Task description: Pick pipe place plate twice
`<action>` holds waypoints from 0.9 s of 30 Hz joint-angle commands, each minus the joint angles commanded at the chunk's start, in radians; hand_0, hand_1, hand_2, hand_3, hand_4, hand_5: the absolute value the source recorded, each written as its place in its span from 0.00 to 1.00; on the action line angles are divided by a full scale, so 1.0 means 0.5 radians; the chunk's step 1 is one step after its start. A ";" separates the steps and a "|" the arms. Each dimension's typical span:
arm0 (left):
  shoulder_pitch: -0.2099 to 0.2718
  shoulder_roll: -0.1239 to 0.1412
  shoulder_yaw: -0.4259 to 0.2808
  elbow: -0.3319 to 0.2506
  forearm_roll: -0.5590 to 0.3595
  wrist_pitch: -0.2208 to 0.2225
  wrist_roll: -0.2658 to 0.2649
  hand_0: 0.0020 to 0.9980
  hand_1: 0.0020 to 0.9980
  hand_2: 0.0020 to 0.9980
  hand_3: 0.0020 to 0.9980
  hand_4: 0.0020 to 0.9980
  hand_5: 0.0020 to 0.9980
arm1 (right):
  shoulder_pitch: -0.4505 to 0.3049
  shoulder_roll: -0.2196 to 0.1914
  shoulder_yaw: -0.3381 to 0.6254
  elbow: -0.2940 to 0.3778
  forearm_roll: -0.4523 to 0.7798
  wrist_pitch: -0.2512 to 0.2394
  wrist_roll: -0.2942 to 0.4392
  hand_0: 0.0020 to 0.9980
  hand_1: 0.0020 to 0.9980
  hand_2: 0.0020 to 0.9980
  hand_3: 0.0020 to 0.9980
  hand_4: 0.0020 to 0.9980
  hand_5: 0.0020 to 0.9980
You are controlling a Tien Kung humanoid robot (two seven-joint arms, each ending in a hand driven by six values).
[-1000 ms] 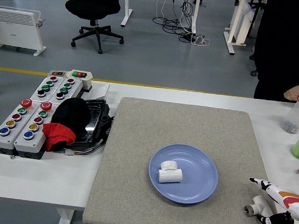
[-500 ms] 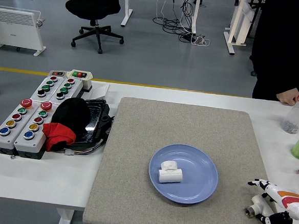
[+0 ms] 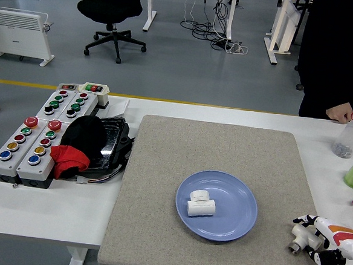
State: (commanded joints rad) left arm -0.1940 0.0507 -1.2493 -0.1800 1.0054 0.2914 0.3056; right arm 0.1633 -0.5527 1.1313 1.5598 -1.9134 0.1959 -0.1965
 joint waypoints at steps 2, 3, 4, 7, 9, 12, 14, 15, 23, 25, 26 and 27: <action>0.003 -0.001 0.000 0.000 0.002 -0.001 0.000 0.72 0.75 0.72 0.66 0.40 1.00 | -0.001 -0.001 0.000 0.001 0.005 0.001 -0.002 0.38 0.48 0.69 0.77 0.54 0.10; 0.004 -0.001 0.000 0.000 0.003 -0.002 0.001 0.72 0.75 0.72 0.66 0.40 1.00 | -0.002 -0.002 0.000 0.002 0.006 0.001 -0.003 0.38 0.48 0.69 0.77 0.54 0.10; 0.005 -0.002 -0.001 0.000 0.006 -0.002 0.001 0.72 0.75 0.72 0.66 0.40 1.00 | -0.004 -0.001 0.002 0.002 0.009 0.000 -0.004 0.38 0.48 0.69 0.77 0.54 0.10; 0.008 -0.003 -0.003 0.000 0.008 -0.003 0.001 0.71 0.75 0.72 0.66 0.40 1.00 | -0.008 0.000 0.009 0.007 0.025 -0.005 -0.001 0.37 0.47 0.68 0.76 0.53 0.11; 0.008 -0.004 -0.004 0.000 0.008 -0.003 0.000 0.71 0.75 0.72 0.66 0.40 1.00 | -0.009 0.000 0.012 0.010 0.034 -0.007 0.001 0.37 0.47 0.68 0.76 0.53 0.11; 0.005 -0.002 0.002 0.000 -0.001 -0.005 -0.002 0.71 0.75 0.72 0.66 0.40 1.00 | -0.011 0.021 0.024 0.015 0.034 -0.030 0.014 0.37 0.47 0.68 0.75 0.52 0.11; -0.001 -0.002 0.005 0.000 -0.013 -0.003 -0.004 0.71 0.75 0.72 0.66 0.40 1.00 | -0.005 0.053 0.043 0.023 0.034 -0.054 0.027 0.37 0.47 0.68 0.75 0.52 0.11; -0.002 -0.002 0.005 0.000 -0.015 -0.003 -0.004 0.71 0.75 0.72 0.66 0.40 1.00 | -0.003 0.059 0.047 0.025 0.035 -0.058 0.029 0.37 0.47 0.68 0.75 0.52 0.11; -0.018 -0.001 0.016 0.000 -0.033 -0.004 -0.006 0.71 0.75 0.72 0.66 0.40 1.00 | 0.137 0.279 0.080 -0.012 0.024 -0.098 0.036 0.36 0.46 0.67 0.75 0.51 0.12; -0.019 -0.001 0.017 0.000 -0.036 -0.003 -0.006 0.71 0.75 0.72 0.66 0.40 1.00 | 0.196 0.336 0.060 -0.029 0.022 -0.106 0.041 0.36 0.46 0.67 0.75 0.51 0.12; -0.019 0.000 0.017 0.000 -0.035 -0.004 -0.005 0.71 0.75 0.72 0.66 0.40 1.00 | 0.236 0.367 0.035 -0.042 0.024 -0.106 0.042 0.36 0.46 0.67 0.75 0.51 0.12; -0.020 0.000 0.017 0.000 -0.035 -0.004 -0.005 0.71 0.75 0.72 0.66 0.40 1.00 | 0.250 0.377 0.027 -0.046 0.024 -0.105 0.042 0.36 0.46 0.67 0.75 0.51 0.12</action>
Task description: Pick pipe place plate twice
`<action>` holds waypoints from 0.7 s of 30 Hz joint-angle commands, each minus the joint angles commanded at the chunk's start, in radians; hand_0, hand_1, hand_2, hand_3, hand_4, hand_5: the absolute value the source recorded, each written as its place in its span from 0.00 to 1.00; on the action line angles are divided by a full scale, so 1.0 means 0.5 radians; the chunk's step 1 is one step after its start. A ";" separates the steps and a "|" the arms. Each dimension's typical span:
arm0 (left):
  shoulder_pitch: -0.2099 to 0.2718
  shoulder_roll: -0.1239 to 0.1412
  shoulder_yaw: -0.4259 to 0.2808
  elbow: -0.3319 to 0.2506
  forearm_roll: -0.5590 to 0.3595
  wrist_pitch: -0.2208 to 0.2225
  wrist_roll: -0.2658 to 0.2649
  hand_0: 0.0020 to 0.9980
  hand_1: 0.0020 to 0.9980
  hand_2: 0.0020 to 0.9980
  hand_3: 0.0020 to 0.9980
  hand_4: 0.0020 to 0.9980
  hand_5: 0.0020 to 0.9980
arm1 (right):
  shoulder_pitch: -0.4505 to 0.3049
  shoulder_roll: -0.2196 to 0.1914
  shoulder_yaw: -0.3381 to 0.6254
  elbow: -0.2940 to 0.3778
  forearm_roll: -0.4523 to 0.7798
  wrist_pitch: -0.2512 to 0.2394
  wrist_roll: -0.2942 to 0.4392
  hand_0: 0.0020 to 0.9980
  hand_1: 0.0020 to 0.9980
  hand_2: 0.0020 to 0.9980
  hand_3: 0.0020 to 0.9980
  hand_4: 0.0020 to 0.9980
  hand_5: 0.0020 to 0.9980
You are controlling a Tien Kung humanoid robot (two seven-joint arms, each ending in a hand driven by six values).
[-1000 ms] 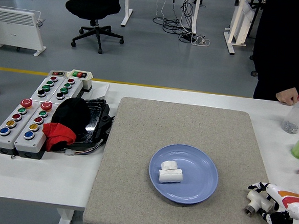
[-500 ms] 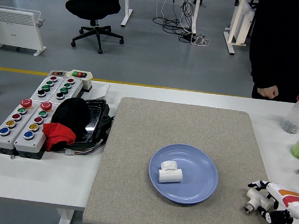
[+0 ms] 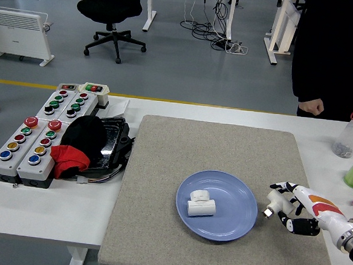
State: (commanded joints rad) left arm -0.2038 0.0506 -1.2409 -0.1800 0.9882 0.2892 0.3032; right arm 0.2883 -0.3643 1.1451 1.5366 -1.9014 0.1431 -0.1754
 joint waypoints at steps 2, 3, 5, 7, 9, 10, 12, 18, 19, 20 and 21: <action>-0.001 0.000 0.000 0.000 0.000 0.000 0.001 0.71 0.75 0.72 0.66 0.40 1.00 | 0.047 0.032 -0.036 -0.018 -0.010 -0.004 0.002 0.37 0.47 0.67 0.74 0.51 0.12; -0.002 0.000 0.003 0.000 -0.005 0.001 0.000 0.71 0.75 0.72 0.66 0.40 1.00 | 0.079 0.053 -0.063 -0.031 -0.022 -0.006 0.002 0.37 0.47 0.67 0.74 0.51 0.12; -0.003 0.002 0.006 0.000 -0.011 0.002 -0.001 0.71 0.75 0.72 0.66 0.40 1.00 | 0.120 0.083 -0.102 -0.050 -0.026 -0.009 0.001 0.37 0.47 0.67 0.74 0.51 0.12; -0.003 0.003 0.005 0.000 -0.013 0.004 -0.001 0.71 0.75 0.72 0.66 0.40 1.00 | 0.151 0.101 -0.138 -0.068 -0.031 -0.009 0.002 0.37 0.47 0.67 0.74 0.51 0.12; -0.005 0.004 0.008 0.000 -0.018 0.003 -0.001 0.71 0.75 0.72 0.66 0.40 1.00 | 0.187 0.118 -0.189 -0.091 -0.042 -0.012 0.004 0.38 0.49 0.68 0.74 0.50 0.11; -0.005 0.004 0.009 0.000 -0.018 0.003 -0.001 0.71 0.75 0.72 0.66 0.40 1.00 | 0.193 0.120 -0.198 -0.095 -0.045 -0.013 0.004 0.38 0.49 0.68 0.74 0.50 0.11; -0.005 0.005 0.008 0.000 -0.019 0.003 -0.001 0.71 0.75 0.72 0.66 0.40 1.00 | 0.214 0.129 -0.237 -0.106 -0.065 -0.022 0.004 0.38 0.49 0.68 0.74 0.50 0.11; -0.004 0.003 0.005 0.000 -0.014 0.002 0.003 0.71 0.75 0.72 0.66 0.40 1.00 | 0.255 0.141 -0.336 -0.127 -0.115 -0.034 0.014 0.61 0.63 0.69 0.74 0.50 0.11; -0.004 0.003 0.004 0.000 -0.012 0.002 0.004 0.71 0.75 0.72 0.66 0.40 1.00 | 0.262 0.139 -0.358 -0.131 -0.139 -0.045 0.032 0.61 0.63 0.69 0.74 0.50 0.11; -0.004 0.003 0.004 0.000 -0.012 0.001 0.004 0.71 0.75 0.72 0.66 0.40 1.00 | 0.264 0.139 -0.365 -0.133 -0.148 -0.048 0.038 0.85 0.84 0.89 0.77 0.52 0.12; -0.004 0.003 0.004 0.000 -0.011 0.001 0.004 0.71 0.75 0.72 0.66 0.40 1.00 | 0.266 0.138 -0.375 -0.135 -0.163 -0.051 0.047 0.85 0.84 0.89 0.77 0.52 0.12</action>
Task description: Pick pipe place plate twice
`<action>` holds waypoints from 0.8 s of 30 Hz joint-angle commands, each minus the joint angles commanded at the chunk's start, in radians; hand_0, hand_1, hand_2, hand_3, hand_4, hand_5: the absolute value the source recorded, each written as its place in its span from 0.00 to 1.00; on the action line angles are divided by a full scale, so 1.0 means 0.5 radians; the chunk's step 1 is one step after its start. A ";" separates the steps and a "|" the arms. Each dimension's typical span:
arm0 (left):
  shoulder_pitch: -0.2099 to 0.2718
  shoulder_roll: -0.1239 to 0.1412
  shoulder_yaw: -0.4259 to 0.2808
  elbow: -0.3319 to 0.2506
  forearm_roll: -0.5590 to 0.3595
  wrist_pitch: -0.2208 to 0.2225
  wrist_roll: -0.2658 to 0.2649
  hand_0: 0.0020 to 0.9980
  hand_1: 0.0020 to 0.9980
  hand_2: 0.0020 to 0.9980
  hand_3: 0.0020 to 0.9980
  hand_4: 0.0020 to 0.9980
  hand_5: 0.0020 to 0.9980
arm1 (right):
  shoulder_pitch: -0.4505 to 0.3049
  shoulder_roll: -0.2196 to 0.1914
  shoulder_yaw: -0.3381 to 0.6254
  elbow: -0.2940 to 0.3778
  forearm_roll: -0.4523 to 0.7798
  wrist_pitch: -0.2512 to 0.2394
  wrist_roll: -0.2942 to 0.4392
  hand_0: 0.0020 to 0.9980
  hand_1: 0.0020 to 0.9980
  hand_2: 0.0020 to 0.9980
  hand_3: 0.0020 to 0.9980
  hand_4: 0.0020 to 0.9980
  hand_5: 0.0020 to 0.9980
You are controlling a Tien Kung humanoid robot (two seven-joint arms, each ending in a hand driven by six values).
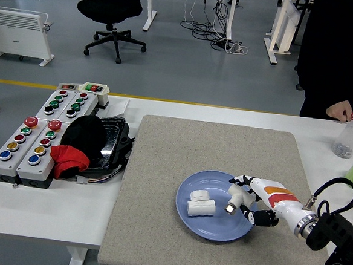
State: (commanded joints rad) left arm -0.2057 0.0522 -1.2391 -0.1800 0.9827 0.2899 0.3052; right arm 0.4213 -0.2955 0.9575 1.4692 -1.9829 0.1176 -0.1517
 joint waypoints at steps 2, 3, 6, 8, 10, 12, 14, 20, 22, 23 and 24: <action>0.000 0.000 0.000 0.000 -0.001 0.000 0.000 0.71 0.75 0.72 0.66 0.40 1.00 | 0.005 -0.004 -0.030 -0.007 -0.055 0.008 0.024 0.85 0.84 0.89 0.77 0.52 0.12; 0.000 0.000 0.000 0.000 -0.002 0.001 -0.001 0.71 0.75 0.72 0.66 0.40 1.00 | 0.006 -0.005 -0.035 -0.009 -0.067 0.012 0.027 0.85 0.84 0.89 0.77 0.52 0.12; -0.002 0.000 0.000 0.000 -0.003 0.001 -0.002 0.71 0.75 0.72 0.66 0.40 1.00 | 0.011 -0.013 -0.069 -0.016 -0.110 0.016 0.061 0.94 0.92 0.99 0.84 0.58 0.15; -0.003 0.001 -0.001 0.000 -0.001 0.000 -0.002 0.71 0.75 0.72 0.66 0.40 1.00 | 0.017 -0.015 -0.088 -0.024 -0.126 -0.003 0.085 0.94 0.92 0.99 0.84 0.58 0.15; -0.004 0.001 -0.001 0.000 -0.001 0.000 -0.002 0.71 0.75 0.72 0.66 0.40 1.00 | 0.020 -0.014 -0.096 -0.032 -0.130 -0.020 0.098 0.94 0.92 0.99 0.84 0.58 0.15; -0.004 0.000 -0.002 0.000 0.000 0.001 -0.002 0.71 0.75 0.72 0.66 0.40 1.00 | 0.021 -0.013 -0.096 -0.041 -0.143 -0.029 0.100 0.99 0.93 1.00 0.90 0.65 0.19; -0.004 -0.001 -0.002 0.000 0.000 0.001 -0.002 0.71 0.75 0.72 0.66 0.40 1.00 | 0.019 -0.012 -0.089 -0.048 -0.156 -0.029 0.098 0.99 0.93 1.00 0.90 0.65 0.19; -0.002 -0.002 -0.006 0.000 0.007 0.001 0.000 0.71 0.75 0.72 0.66 0.40 1.00 | 0.019 -0.011 -0.077 -0.050 -0.170 -0.016 0.094 1.00 0.94 1.00 0.92 0.67 0.19; -0.002 -0.003 -0.008 0.000 0.011 0.001 0.001 0.71 0.75 0.72 0.66 0.40 1.00 | 0.016 -0.010 -0.076 -0.050 -0.173 -0.004 0.090 1.00 0.94 1.00 0.92 0.67 0.19; -0.001 -0.003 -0.009 0.000 0.013 0.000 0.001 0.71 0.75 0.72 0.66 0.40 1.00 | 0.015 -0.009 -0.075 -0.050 -0.175 0.001 0.089 1.00 0.94 1.00 0.93 0.64 0.15; -0.001 -0.003 -0.011 0.000 0.015 0.000 0.002 0.71 0.75 0.72 0.66 0.40 1.00 | 0.012 -0.009 -0.074 -0.049 -0.174 -0.001 0.088 1.00 0.94 1.00 0.93 0.64 0.15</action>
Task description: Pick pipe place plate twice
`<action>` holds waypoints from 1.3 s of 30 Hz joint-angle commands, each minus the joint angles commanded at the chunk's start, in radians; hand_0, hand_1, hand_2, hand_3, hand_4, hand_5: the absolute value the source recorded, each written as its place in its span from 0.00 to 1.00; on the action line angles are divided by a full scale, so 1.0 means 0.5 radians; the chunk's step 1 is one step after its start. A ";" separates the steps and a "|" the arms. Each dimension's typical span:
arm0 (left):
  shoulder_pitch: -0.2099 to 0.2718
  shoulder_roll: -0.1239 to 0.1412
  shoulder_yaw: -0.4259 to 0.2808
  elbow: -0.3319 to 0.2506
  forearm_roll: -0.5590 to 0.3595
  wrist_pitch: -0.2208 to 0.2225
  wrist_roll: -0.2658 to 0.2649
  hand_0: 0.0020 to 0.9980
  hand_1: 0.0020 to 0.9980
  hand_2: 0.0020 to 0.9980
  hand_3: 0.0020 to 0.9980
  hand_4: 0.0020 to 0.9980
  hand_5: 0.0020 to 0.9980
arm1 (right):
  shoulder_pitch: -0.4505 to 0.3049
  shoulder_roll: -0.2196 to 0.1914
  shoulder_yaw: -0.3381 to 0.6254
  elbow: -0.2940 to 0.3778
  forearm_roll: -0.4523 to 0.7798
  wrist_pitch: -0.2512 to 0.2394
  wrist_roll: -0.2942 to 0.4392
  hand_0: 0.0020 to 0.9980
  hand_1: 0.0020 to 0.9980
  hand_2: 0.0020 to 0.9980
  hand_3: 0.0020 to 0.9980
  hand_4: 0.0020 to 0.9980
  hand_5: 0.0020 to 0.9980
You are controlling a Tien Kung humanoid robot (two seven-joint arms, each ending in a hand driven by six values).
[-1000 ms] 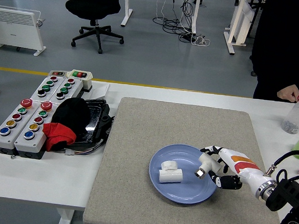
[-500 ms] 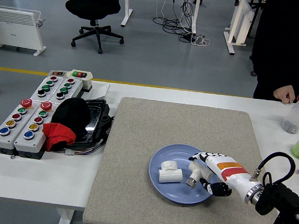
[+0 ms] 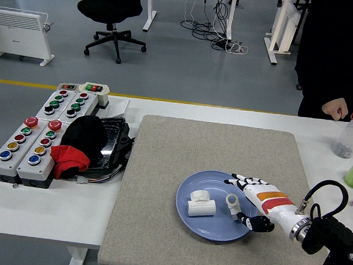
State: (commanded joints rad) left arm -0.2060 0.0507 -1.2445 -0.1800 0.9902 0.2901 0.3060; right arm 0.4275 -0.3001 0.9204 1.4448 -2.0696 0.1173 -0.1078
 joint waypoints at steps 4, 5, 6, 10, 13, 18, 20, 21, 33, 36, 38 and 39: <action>0.002 -0.001 -0.007 0.000 0.012 -0.001 0.002 0.71 0.75 0.72 0.66 0.40 1.00 | -0.009 0.002 0.015 0.003 0.010 -0.025 0.003 1.00 0.94 1.00 0.93 0.64 0.15; 0.002 -0.001 -0.007 0.000 0.012 -0.001 0.002 0.71 0.75 0.72 0.66 0.40 1.00 | -0.010 0.002 0.017 0.004 0.013 -0.029 0.005 1.00 0.94 1.00 0.93 0.63 0.17; 0.004 -0.001 -0.010 0.000 0.015 0.000 0.002 0.71 0.75 0.72 0.66 0.40 1.00 | -0.014 0.002 0.031 0.009 0.030 -0.050 0.014 1.00 0.94 1.00 0.93 0.63 0.17; 0.009 -0.002 -0.015 0.000 0.024 -0.001 0.003 0.71 0.75 0.72 0.66 0.40 1.00 | -0.022 0.002 0.062 0.015 0.052 -0.081 0.026 1.00 0.94 1.00 0.93 0.63 0.17; 0.013 -0.003 -0.018 0.000 0.030 -0.001 0.004 0.71 0.75 0.72 0.66 0.40 1.00 | -0.032 0.004 0.094 0.019 0.064 -0.102 0.025 1.00 0.94 1.00 0.93 0.67 0.20; 0.018 -0.004 -0.028 0.000 0.046 -0.003 0.007 0.71 0.75 0.72 0.66 0.40 1.00 | -0.073 0.014 0.180 0.032 0.228 -0.298 -0.008 0.97 0.92 1.00 0.91 0.59 0.18; 0.020 -0.004 -0.031 0.000 0.053 -0.003 0.007 0.71 0.75 0.72 0.66 0.40 1.00 | -0.100 0.020 0.223 0.037 0.372 -0.453 -0.009 0.97 0.92 1.00 0.91 0.59 0.18; 0.020 -0.004 -0.033 0.000 0.054 -0.004 0.007 0.71 0.75 0.72 0.66 0.40 1.00 | -0.114 0.023 0.244 0.040 0.439 -0.525 0.013 0.97 0.92 1.00 0.91 0.59 0.18; 0.011 -0.006 -0.042 0.000 0.066 -0.006 0.006 0.71 0.75 0.72 0.66 0.40 1.00 | -0.259 0.016 0.762 0.074 1.453 -0.772 0.099 0.85 0.82 0.92 0.85 0.52 0.31; 0.009 -0.007 -0.041 0.000 0.063 -0.006 0.005 0.71 0.75 0.72 0.66 0.40 1.00 | -0.289 0.016 0.896 0.067 1.687 -0.756 0.099 0.83 0.80 0.89 0.83 0.54 0.43; 0.007 -0.008 -0.040 0.000 0.062 -0.007 0.005 0.71 0.75 0.72 0.66 0.40 1.00 | -0.310 0.019 0.963 0.065 1.869 -0.759 0.115 0.83 0.80 0.89 0.83 0.54 0.43; 0.006 -0.008 -0.039 0.000 0.060 -0.006 0.005 0.71 0.75 0.72 0.66 0.40 1.00 | -0.318 0.019 0.982 0.064 1.942 -0.759 0.117 0.83 0.80 0.89 0.83 0.54 0.43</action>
State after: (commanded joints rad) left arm -0.2031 0.0467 -1.2639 -0.1800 1.0203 0.2869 0.3084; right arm 0.2683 -0.2904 1.4113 1.4768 -1.0986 -0.2625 -0.0493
